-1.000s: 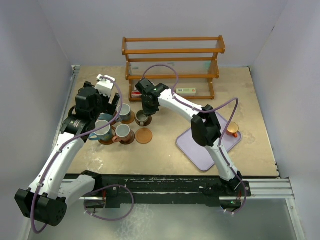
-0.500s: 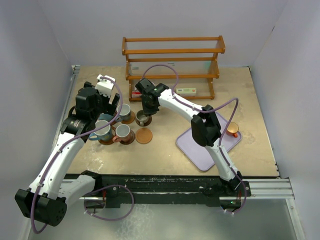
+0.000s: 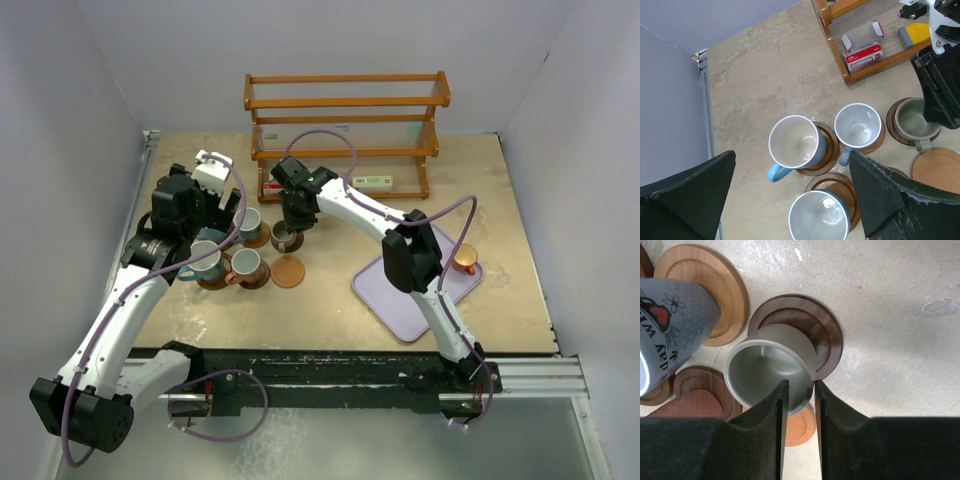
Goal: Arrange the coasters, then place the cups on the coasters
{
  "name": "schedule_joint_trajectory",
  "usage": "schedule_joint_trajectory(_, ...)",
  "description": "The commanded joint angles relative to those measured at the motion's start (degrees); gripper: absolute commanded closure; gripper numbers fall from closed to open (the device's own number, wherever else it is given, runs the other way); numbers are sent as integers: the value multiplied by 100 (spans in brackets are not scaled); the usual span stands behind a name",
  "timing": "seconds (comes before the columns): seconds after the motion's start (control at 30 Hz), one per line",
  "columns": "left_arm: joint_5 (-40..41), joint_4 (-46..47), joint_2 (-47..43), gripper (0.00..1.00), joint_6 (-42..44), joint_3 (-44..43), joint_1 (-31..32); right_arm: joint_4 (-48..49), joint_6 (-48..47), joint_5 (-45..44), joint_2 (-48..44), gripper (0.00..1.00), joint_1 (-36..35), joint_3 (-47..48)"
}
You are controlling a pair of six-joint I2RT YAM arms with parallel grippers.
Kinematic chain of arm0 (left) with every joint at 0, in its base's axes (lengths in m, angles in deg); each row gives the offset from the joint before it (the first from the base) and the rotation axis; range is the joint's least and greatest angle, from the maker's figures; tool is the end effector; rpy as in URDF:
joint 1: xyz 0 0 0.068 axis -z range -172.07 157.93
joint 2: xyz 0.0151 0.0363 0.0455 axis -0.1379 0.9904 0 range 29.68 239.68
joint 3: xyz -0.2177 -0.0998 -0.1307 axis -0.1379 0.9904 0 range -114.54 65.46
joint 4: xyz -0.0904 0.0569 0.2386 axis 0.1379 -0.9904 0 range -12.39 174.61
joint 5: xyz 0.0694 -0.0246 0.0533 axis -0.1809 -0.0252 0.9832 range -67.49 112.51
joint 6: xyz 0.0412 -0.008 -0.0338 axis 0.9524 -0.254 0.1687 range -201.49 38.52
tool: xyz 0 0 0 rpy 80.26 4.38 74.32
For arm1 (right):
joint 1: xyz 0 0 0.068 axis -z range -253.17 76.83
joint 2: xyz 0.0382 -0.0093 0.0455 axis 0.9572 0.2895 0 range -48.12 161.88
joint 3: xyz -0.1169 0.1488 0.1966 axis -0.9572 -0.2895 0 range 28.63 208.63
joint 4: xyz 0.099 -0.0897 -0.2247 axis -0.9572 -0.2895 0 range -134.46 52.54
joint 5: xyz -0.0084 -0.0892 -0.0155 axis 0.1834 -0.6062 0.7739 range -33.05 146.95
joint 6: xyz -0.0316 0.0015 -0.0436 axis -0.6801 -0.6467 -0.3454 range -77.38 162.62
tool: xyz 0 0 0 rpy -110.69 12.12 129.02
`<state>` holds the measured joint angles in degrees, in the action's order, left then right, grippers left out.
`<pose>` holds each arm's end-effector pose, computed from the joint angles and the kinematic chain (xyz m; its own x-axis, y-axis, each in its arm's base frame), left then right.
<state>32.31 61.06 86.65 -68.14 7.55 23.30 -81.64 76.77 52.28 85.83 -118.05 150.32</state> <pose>0.2144 -0.0527 0.3569 -0.3355 0.3282 -0.8830 0.1925 0.9415 0.2768 0.3676 0.3620 0.2190 -0.8656 -0.0724 -0.4954 -0.2242 0.9408 0.2541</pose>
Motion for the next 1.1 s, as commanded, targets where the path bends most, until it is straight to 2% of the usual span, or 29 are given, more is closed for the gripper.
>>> schedule_joint_trajectory(0.0, -258, 91, -18, 9, 166, -141, -35, 134, 39, 126, -341, 67, 10, -84)
schedule_joint_trajectory(0.2, -721, 77, 65, 9, 273, -141, -41, 235, -156, -56, -836, 51, 72, -277)
schedule_joint_trajectory(0.57, -2037, 119, 466, 8, 448, -136, 4, 335, -1261, -3, -1898, 43, 387, -721)
schedule_joint_trajectory(0.73, -1947, 155, 913, 8, 834, -238, 347, 366, -1852, 153, -2470, 42, 688, -1336)
schedule_joint_trajectory(0.93, -1506, 309, 1430, 8, 1422, -225, 1117, 532, -2429, 1086, -3313, 39, 1529, -2203)
schedule_joint_trajectory(1.07, -1541, 397, 1908, 8, 1618, -301, 1269, 717, -2843, 1405, -3997, 35, 1968, -2822)
